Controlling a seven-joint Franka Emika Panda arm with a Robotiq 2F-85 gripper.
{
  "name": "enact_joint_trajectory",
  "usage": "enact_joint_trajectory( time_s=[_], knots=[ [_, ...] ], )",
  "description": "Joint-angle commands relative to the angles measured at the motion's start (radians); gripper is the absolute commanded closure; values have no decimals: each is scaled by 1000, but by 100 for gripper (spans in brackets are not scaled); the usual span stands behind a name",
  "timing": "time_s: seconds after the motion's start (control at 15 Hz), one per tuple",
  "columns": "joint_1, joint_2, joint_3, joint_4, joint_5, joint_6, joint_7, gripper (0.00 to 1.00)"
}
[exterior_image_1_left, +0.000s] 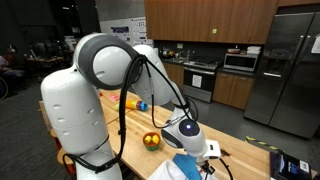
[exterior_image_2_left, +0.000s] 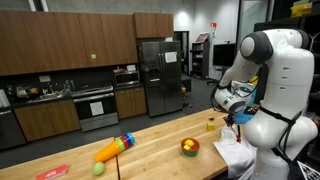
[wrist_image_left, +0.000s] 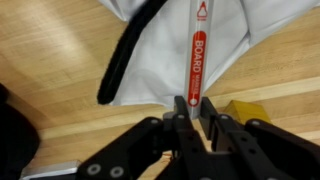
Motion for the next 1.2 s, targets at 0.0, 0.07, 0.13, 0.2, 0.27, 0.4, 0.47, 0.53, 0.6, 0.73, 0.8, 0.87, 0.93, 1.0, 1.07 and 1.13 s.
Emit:
enact_joint_trajectory(
  time_s=[0.0,0.07,0.13,0.2,0.27,0.4,0.47,0.53,0.6,0.73,0.8,0.87,0.93,1.0,1.07,1.13],
  knots=[
    [0,0,0,0,0,0,0,82],
    [0,0,0,0,0,0,0,82],
    [0,0,0,0,0,0,0,82],
    [0,0,0,0,0,0,0,82],
    [0,0,0,0,0,0,0,82],
    [0,0,0,0,0,0,0,95],
    [16,-7,16,-12,-15,4,1,95],
    [34,-4,36,-23,-29,18,1,95],
    [54,10,60,-31,-52,27,-4,95],
    [92,61,104,-15,-70,40,-15,95],
    [114,75,125,-15,-84,44,-15,95],
    [136,91,143,-15,-99,47,-21,95],
    [159,107,155,-15,-121,59,-25,95],
    [179,122,159,-15,-142,74,-22,95],
    [194,135,155,-15,-154,86,-28,95],
    [207,141,145,-15,-158,96,-41,95]
  ],
)
